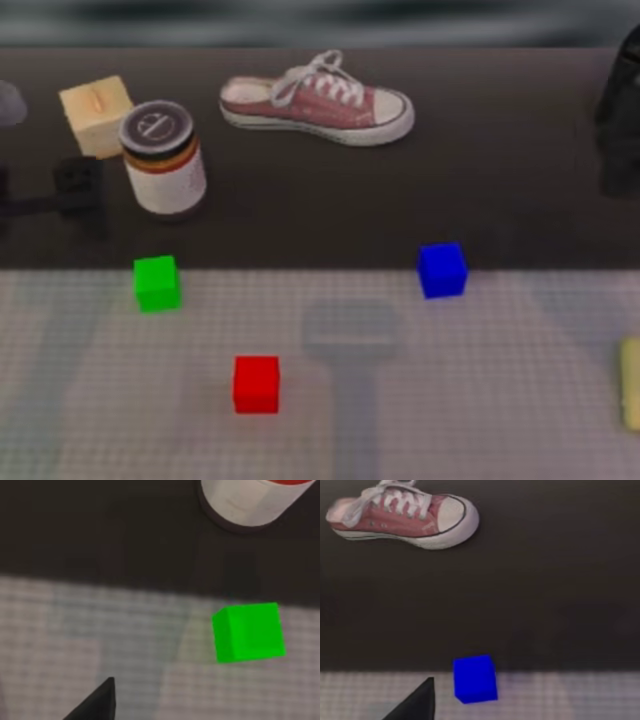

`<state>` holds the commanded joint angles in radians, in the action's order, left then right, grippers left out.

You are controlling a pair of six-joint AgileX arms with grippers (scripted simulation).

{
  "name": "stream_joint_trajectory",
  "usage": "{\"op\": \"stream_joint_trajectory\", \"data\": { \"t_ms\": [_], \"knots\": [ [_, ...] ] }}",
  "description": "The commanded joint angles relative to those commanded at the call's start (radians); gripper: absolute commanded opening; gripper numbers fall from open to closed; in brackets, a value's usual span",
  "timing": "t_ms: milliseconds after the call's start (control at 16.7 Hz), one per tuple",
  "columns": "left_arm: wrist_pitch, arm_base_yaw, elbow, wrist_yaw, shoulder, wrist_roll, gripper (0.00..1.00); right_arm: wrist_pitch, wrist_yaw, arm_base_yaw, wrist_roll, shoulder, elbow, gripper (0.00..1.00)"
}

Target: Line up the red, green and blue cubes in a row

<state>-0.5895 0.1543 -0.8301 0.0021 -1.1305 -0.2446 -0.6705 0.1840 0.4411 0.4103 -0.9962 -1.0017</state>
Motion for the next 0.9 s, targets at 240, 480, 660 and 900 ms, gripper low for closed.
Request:
{"op": "stream_joint_trajectory", "data": {
  "t_ms": [240, 480, 660, 900],
  "knots": [
    [-0.183, 0.046, -0.245, 0.0, -0.346, -0.074, 1.0, 0.223, -0.03, -0.168, -0.167, 0.398, 0.392, 1.0],
    [-0.329, 0.084, -0.455, 0.0, -0.621, -0.135, 1.0, 0.436, -0.089, -0.305, -0.299, 0.698, 0.71, 1.0],
    [-0.407, 0.105, -0.577, -0.001, -0.78, -0.17, 1.0, 0.566, -0.138, -0.377, -0.365, 0.873, 0.879, 1.0],
    [-0.46, 0.12, -0.665, -0.001, -0.882, -0.195, 1.0, 0.663, -0.18, -0.428, -0.408, 0.989, 0.993, 1.0]
  ]
}}
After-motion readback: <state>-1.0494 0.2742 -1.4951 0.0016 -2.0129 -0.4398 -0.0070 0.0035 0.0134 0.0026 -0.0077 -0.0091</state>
